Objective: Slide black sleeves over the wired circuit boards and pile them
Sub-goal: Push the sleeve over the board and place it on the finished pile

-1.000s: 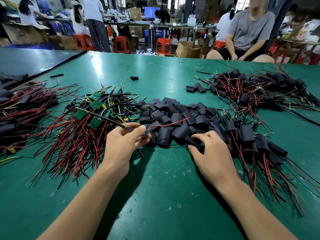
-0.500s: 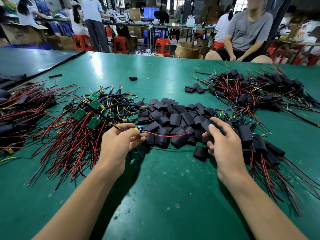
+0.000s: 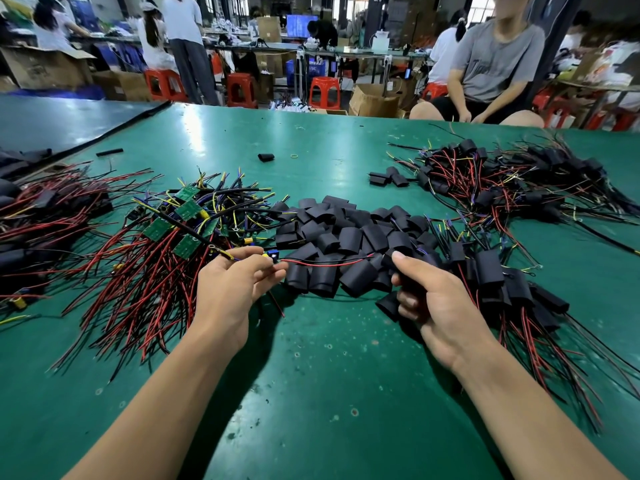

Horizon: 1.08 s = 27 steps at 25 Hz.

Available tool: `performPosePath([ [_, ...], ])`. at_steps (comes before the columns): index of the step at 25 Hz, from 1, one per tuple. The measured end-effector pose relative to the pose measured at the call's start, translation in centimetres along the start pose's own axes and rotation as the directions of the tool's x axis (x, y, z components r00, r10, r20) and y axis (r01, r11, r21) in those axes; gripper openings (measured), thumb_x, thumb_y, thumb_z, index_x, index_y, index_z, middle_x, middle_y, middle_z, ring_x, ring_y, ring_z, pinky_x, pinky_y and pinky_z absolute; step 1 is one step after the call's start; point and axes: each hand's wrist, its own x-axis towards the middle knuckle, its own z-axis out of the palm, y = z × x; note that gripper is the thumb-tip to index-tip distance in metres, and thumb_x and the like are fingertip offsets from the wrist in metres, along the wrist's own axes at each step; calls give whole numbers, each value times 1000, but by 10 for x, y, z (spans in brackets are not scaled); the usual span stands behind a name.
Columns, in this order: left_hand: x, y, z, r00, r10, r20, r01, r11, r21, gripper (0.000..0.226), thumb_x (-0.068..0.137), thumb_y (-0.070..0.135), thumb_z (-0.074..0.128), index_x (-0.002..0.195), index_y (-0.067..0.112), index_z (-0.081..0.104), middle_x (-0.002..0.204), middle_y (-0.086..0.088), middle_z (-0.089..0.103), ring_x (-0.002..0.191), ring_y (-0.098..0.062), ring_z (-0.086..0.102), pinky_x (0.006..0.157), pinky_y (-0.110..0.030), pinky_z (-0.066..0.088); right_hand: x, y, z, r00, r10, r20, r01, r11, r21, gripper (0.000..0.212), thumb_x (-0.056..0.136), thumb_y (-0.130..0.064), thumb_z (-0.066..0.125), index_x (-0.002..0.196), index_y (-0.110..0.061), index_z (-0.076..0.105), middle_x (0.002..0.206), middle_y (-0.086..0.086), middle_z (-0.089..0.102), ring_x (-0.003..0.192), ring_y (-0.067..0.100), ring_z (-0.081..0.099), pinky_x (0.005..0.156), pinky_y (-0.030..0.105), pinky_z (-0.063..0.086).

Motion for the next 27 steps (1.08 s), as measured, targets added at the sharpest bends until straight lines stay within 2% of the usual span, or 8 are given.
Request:
performPosePath([
  [4,0,1,1,1000,-16,0,16,1000,-20,16,86,-14,58,96,-1,58,90,-28,63,77,-34,75,61,-26,60,-2,-1,3,997,64,31,-65,997,46,12,73,-30,76,72,-20,71,67,1,57,41,7,29,38,18,23],
  [6,-1,1,2,1000,-14,0,14,1000,-23,16,86,-15,57,96,-1,58,87,-26,63,73,-32,75,60,-26,60,-2,0,2,995,88,42,-91,993,72,26,67,-34,76,85,-16,68,67,1,57,41,7,29,38,18,23],
  [10,-3,2,3,1000,-15,7,15,1000,-19,17,86,-15,58,98,-2,59,86,-24,62,70,-31,74,60,-26,60,-4,-4,3,990,115,83,-125,984,129,13,71,-30,75,70,-22,65,65,0,56,42,7,28,38,18,21],
  [12,-4,2,3,1000,-25,12,25,1000,-12,18,86,-15,58,99,-3,60,89,-25,63,71,-32,74,59,-26,59,-5,-4,3,985,133,110,-145,982,118,13,72,-30,75,73,-21,67,65,0,54,42,7,27,39,19,21],
  [14,-5,2,3,999,-41,31,42,999,-4,19,85,-14,58,102,-5,60,92,-26,63,73,-33,75,60,-26,60,-5,-4,3,978,157,138,-172,980,100,23,70,-31,76,85,-17,65,64,-1,52,42,7,27,40,19,20],
  [18,-5,2,4,989,-114,92,118,992,-37,18,86,-12,59,103,-6,61,77,-21,70,73,-31,74,58,-25,59,-6,-1,6,972,181,150,-200,972,126,23,70,-25,78,77,-18,57,63,-2,51,42,7,29,38,18,23],
  [23,-9,2,6,956,-193,221,212,975,-69,20,81,-1,67,101,-3,63,79,-16,74,73,-26,75,57,-23,58,-6,2,10,981,105,163,-146,954,263,17,67,-18,79,74,-15,63,68,2,59,44,7,38,40,18,32],
  [27,-17,1,12,929,-201,311,222,974,-35,29,67,6,75,95,0,65,81,-18,72,72,-28,74,56,-25,59,-9,3,14,984,36,176,-76,971,227,17,68,-21,79,67,-17,62,67,4,61,44,9,42,42,21,33],
])
